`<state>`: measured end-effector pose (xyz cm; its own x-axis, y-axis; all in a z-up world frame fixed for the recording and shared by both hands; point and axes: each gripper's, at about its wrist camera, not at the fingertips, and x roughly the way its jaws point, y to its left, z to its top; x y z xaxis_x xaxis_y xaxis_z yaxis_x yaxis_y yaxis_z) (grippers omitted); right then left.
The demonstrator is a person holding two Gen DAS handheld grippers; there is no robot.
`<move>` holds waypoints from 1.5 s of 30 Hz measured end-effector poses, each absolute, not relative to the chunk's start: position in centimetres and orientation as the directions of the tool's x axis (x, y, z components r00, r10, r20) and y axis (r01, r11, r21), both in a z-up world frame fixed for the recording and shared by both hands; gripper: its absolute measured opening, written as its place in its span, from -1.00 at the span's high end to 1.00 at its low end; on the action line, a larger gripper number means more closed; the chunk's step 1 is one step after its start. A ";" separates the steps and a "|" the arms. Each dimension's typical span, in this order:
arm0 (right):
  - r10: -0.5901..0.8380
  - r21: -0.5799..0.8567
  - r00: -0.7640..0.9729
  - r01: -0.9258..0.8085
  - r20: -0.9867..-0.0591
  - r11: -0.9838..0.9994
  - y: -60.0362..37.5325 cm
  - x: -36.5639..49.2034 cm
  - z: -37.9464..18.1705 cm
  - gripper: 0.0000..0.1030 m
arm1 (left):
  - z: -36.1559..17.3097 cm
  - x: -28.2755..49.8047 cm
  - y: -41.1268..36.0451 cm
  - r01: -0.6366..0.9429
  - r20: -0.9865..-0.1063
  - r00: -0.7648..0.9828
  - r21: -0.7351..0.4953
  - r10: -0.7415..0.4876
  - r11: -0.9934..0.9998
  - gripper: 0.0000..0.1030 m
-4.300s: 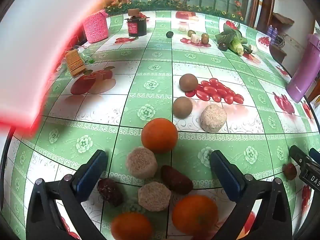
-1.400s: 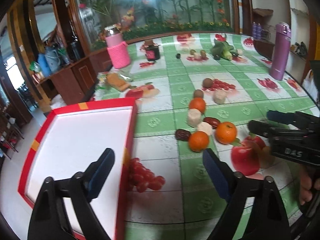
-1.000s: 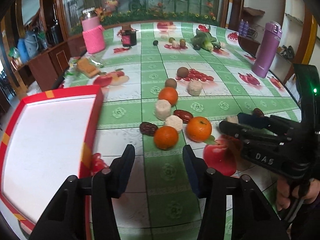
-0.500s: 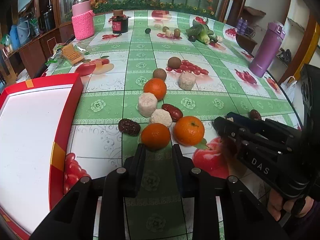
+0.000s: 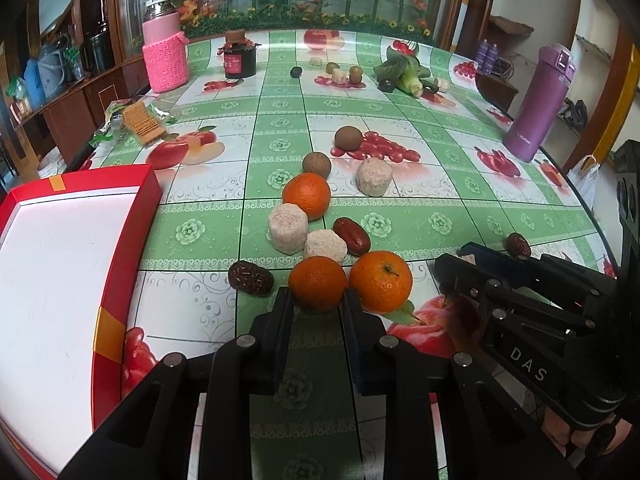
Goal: Organize fruits
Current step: 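Carry the orange and cube over the white tray while both tools open to drop them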
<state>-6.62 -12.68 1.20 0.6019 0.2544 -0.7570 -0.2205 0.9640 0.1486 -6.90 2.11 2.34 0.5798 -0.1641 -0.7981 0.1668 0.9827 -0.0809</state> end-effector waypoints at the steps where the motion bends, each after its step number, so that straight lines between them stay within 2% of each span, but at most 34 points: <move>1: 0.253 0.151 0.606 -0.215 -0.754 0.965 -12.9 -6.6 1.2 0.46 | 2.4 -7.0 2.2 0.164 -0.797 0.581 -0.084 -0.165 0.983 0.55; 5: 0.252 0.160 0.626 -0.202 -0.738 0.966 -13.2 -6.8 1.6 0.46 | 3.4 -7.9 2.6 0.156 -0.783 0.604 -0.069 -0.150 0.985 0.55; 12: 0.311 0.202 0.712 -0.236 -0.630 0.951 -12.3 -8.5 4.0 0.46 | 7.8 -11.3 6.5 0.111 -0.692 0.712 -0.050 -0.114 0.993 0.55; 17: 0.455 0.293 0.645 -0.350 -0.614 0.890 -7.2 -9.2 4.6 0.46 | 8.6 -13.0 11.5 -0.018 -0.664 0.748 0.009 0.019 1.000 0.55; 21: 0.543 0.320 0.559 -0.451 -0.627 0.833 -1.5 -9.7 4.8 0.46 | 7.1 -13.6 15.9 -0.135 -0.692 0.713 0.024 0.113 0.991 0.55; 29: 0.603 0.298 0.463 -0.575 -0.650 0.762 6.3 -11.3 4.4 0.46 | 4.9 -14.9 20.9 -0.264 -0.713 0.666 0.049 0.219 0.963 0.55; 38: 0.582 0.269 0.385 -0.617 -0.717 0.739 10.3 -11.9 2.8 0.46 | 2.9 -15.2 23.0 -0.294 -0.741 0.634 0.032 0.220 0.955 0.54; 45: 0.554 0.227 0.372 -0.639 -0.745 0.735 11.1 -12.1 2.5 0.44 | 3.0 -15.7 23.1 -0.304 -0.746 0.621 0.054 0.241 0.951 0.43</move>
<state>-12.05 11.06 2.49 0.3723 0.5536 -0.7449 -0.6393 0.7348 0.2266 -15.67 23.11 2.97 0.6213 0.2411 -0.7455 -0.3043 0.9511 0.0540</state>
